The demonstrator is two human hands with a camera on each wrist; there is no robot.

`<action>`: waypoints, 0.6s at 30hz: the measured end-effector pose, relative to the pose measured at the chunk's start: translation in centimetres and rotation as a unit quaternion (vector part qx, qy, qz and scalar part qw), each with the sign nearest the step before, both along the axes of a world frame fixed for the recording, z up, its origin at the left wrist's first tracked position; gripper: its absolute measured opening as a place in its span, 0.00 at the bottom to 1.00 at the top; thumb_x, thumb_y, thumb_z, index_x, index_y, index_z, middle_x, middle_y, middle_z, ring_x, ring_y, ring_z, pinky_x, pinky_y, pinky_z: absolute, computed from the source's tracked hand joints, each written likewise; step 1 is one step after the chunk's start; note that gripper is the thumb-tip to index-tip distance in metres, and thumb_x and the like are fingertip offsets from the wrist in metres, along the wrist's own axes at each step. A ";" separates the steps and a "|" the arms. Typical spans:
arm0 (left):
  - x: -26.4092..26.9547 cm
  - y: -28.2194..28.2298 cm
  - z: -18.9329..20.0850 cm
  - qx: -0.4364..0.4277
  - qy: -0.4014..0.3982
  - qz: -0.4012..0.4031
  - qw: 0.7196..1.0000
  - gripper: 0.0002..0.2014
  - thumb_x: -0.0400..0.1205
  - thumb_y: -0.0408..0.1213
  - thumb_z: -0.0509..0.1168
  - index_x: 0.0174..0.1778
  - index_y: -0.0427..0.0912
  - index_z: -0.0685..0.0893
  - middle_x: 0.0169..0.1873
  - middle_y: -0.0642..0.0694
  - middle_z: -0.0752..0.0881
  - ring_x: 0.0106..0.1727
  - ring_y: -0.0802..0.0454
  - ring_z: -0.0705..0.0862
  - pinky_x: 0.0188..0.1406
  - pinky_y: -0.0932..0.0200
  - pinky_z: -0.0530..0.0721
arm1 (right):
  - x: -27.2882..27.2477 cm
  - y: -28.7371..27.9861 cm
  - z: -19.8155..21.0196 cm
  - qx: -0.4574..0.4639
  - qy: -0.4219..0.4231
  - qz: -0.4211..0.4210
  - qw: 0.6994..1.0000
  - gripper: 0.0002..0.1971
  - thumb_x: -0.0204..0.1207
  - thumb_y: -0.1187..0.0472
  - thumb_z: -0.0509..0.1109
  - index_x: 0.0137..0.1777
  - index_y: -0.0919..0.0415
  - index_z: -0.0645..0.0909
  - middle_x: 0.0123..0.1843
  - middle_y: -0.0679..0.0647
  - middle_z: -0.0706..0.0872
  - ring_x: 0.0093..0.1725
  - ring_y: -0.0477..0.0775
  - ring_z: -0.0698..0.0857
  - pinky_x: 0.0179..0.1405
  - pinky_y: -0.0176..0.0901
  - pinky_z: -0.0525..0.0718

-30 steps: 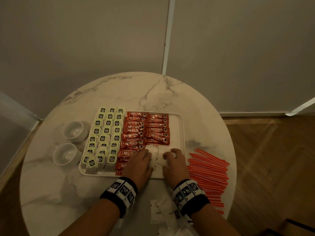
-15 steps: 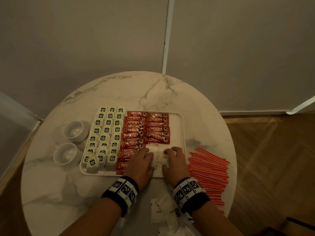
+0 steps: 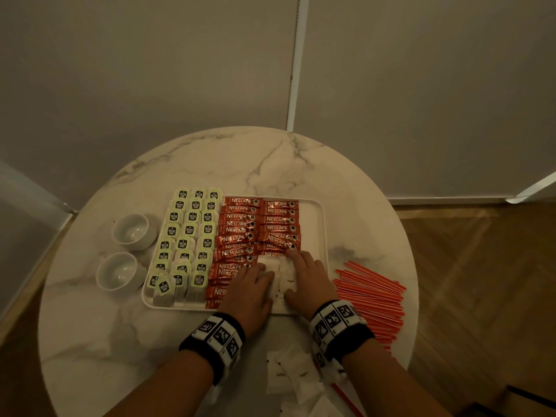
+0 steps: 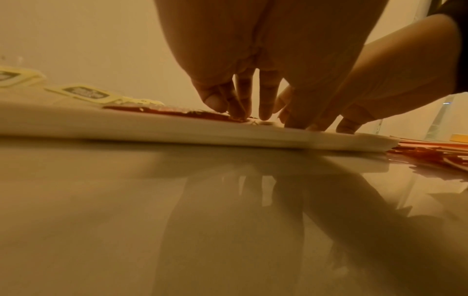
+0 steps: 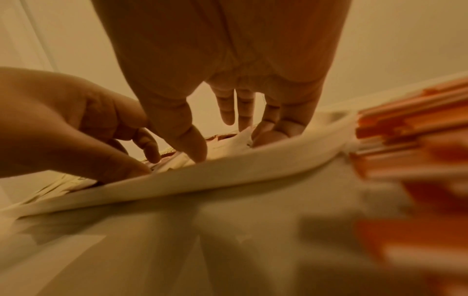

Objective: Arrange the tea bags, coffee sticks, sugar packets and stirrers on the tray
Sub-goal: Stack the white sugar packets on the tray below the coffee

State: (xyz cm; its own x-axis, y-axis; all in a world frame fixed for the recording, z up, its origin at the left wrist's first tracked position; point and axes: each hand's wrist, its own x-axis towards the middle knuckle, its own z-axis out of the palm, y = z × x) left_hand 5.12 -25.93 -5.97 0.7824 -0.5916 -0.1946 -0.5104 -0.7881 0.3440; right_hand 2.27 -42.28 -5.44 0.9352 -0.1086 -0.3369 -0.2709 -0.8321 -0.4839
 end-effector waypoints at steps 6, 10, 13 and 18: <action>0.0 0.0 -0.1 0.014 0.001 0.004 1.000 0.27 0.82 0.49 0.62 0.78 0.48 0.67 0.78 0.47 0.65 0.74 0.46 0.64 0.75 0.52 0.65 | -0.2 0.0 -0.1 0.000 0.000 0.008 1.000 0.42 0.73 0.57 0.72 0.82 0.47 0.52 0.81 0.46 0.58 0.74 0.54 0.65 0.71 0.47 0.74; -0.1 0.1 0.2 0.010 -0.006 -0.001 1.000 0.27 0.78 0.49 0.65 0.74 0.46 0.73 0.75 0.44 0.71 0.70 0.43 0.71 0.68 0.48 0.74 | -0.6 0.1 0.3 0.013 -0.013 -0.007 1.000 0.42 0.71 0.54 0.73 0.82 0.48 0.53 0.80 0.46 0.58 0.74 0.54 0.65 0.72 0.47 0.72; -1.0 0.5 0.5 -0.025 -0.017 -0.002 1.000 0.27 0.74 0.50 0.67 0.69 0.46 0.78 0.67 0.44 0.77 0.64 0.43 0.77 0.59 0.48 0.80 | -2.0 -0.4 1.1 0.022 -0.051 -0.050 0.997 0.39 0.71 0.52 0.72 0.80 0.49 0.58 0.77 0.47 0.62 0.73 0.52 0.66 0.74 0.46 0.69; -4.3 1.4 1.8 -0.048 0.066 -0.109 0.991 0.27 0.79 0.53 0.63 0.74 0.50 0.72 0.67 0.51 0.72 0.66 0.53 0.70 0.66 0.56 0.75 | -7.1 -0.5 3.2 -0.016 -0.018 0.013 1.000 0.20 0.78 0.51 0.66 0.69 0.47 0.73 0.64 0.45 0.75 0.66 0.48 0.71 0.68 0.40 0.72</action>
